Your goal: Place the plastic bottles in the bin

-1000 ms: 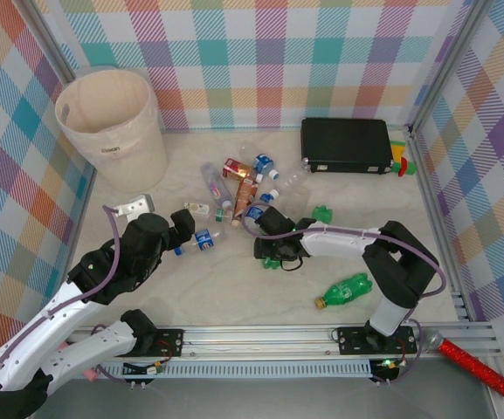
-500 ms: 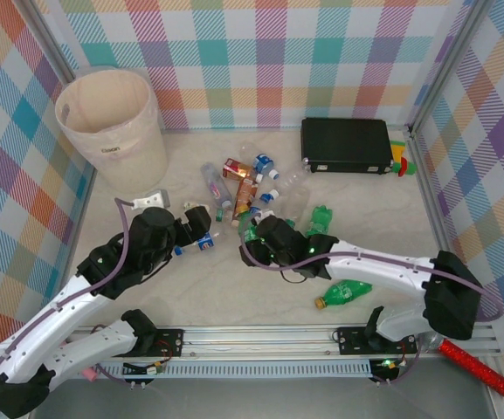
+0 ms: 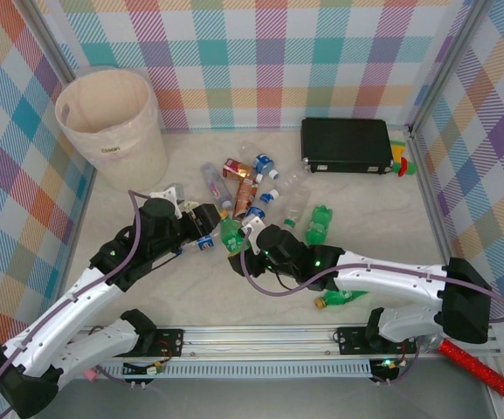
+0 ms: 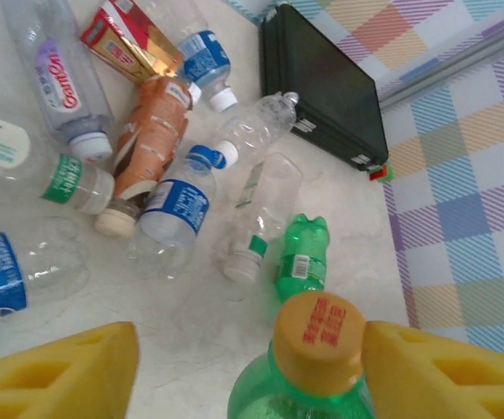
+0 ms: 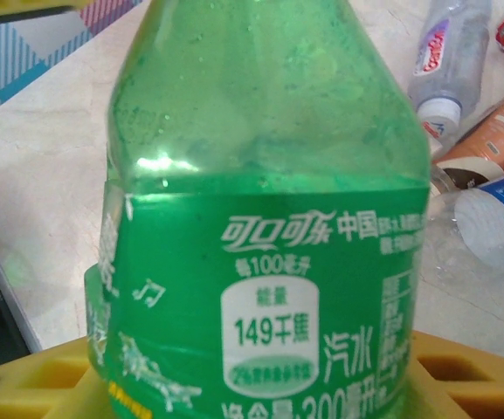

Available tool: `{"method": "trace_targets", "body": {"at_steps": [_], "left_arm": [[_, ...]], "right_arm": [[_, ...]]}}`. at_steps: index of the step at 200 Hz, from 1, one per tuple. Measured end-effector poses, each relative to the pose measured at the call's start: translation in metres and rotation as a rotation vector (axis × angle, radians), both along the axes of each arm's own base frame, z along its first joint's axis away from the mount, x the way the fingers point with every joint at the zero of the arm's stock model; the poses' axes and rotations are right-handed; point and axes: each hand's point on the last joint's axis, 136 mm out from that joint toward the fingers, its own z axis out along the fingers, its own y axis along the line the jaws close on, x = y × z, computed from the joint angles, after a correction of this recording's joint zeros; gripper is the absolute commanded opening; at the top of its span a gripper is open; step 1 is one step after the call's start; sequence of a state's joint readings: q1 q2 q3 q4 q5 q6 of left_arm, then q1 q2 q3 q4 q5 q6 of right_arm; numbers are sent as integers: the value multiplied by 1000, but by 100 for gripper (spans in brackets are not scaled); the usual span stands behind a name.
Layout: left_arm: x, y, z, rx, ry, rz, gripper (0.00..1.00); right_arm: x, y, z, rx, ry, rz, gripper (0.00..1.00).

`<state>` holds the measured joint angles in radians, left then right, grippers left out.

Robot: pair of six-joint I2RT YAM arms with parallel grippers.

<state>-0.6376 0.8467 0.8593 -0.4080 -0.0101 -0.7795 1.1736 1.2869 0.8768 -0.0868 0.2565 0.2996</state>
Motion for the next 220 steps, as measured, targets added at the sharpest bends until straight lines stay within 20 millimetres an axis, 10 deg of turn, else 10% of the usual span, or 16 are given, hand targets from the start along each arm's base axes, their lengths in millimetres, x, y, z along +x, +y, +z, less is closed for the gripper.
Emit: {"method": "trace_targets", "body": {"at_steps": [89,178,220], "left_arm": [[-2,-30,8,-129,-23,-139,51],[-3,-33,10,-127,-35,-165,18],[-4,-32,9,-117,-38,-169,8]], "right_arm": [[-5,1,8,17,-14,28,57],[-4,2,9,19,-18,29,57],[-5,2,10,29,-10,24,93]]}}
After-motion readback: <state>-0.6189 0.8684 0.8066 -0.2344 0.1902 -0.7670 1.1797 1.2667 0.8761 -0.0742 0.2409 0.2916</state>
